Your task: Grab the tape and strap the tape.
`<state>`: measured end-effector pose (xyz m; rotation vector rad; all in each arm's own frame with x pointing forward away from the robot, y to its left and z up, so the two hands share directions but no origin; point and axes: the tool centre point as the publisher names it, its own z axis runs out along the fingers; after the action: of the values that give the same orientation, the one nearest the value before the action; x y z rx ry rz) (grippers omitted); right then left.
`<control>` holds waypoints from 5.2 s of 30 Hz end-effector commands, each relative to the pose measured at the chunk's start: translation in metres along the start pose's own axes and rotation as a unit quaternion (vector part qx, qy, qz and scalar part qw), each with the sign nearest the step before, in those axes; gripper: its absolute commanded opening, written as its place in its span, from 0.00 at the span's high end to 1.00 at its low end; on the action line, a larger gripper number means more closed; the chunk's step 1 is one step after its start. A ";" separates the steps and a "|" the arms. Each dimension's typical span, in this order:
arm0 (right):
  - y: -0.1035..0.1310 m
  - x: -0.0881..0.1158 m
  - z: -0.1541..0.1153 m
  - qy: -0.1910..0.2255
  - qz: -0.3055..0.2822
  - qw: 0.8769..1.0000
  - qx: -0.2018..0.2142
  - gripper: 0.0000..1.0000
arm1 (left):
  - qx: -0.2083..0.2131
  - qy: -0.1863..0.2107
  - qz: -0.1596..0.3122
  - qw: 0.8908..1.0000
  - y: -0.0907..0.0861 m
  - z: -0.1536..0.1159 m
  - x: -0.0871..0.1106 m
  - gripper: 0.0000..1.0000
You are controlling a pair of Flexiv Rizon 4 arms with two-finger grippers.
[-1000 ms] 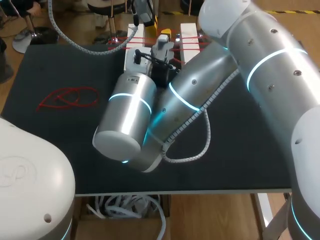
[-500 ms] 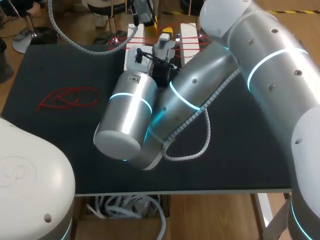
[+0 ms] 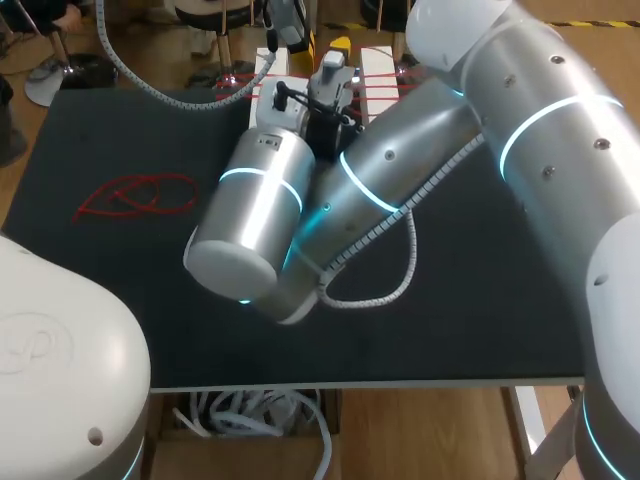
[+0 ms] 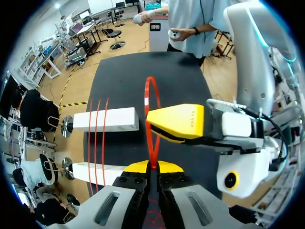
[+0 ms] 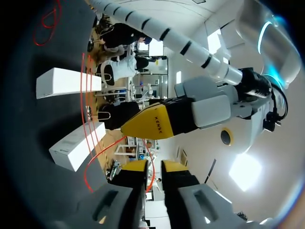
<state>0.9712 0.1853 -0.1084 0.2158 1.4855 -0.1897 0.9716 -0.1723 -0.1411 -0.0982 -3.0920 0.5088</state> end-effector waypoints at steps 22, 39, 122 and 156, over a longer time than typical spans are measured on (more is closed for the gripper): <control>0.002 0.005 -0.004 0.004 -0.021 1.000 -0.010 1.00 | -0.002 0.000 -0.001 1.000 -0.001 -0.001 0.000 1.00; 0.010 0.010 -0.007 0.004 -0.027 1.000 -0.010 1.00 | -0.002 0.000 -0.001 1.000 -0.001 -0.001 0.000 1.00; -0.039 -0.008 -0.048 0.006 0.032 0.995 -0.097 0.00 | -0.074 0.023 -0.025 0.997 0.142 -0.001 0.039 1.00; -0.039 -0.008 -0.048 0.006 0.032 0.995 -0.097 0.00 | -0.154 0.030 0.068 0.985 0.344 -0.005 -0.005 0.00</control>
<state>0.9143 0.1601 -0.1070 0.1103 1.4916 0.0084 0.9981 0.1541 -0.2455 -0.3227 -3.0878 0.0236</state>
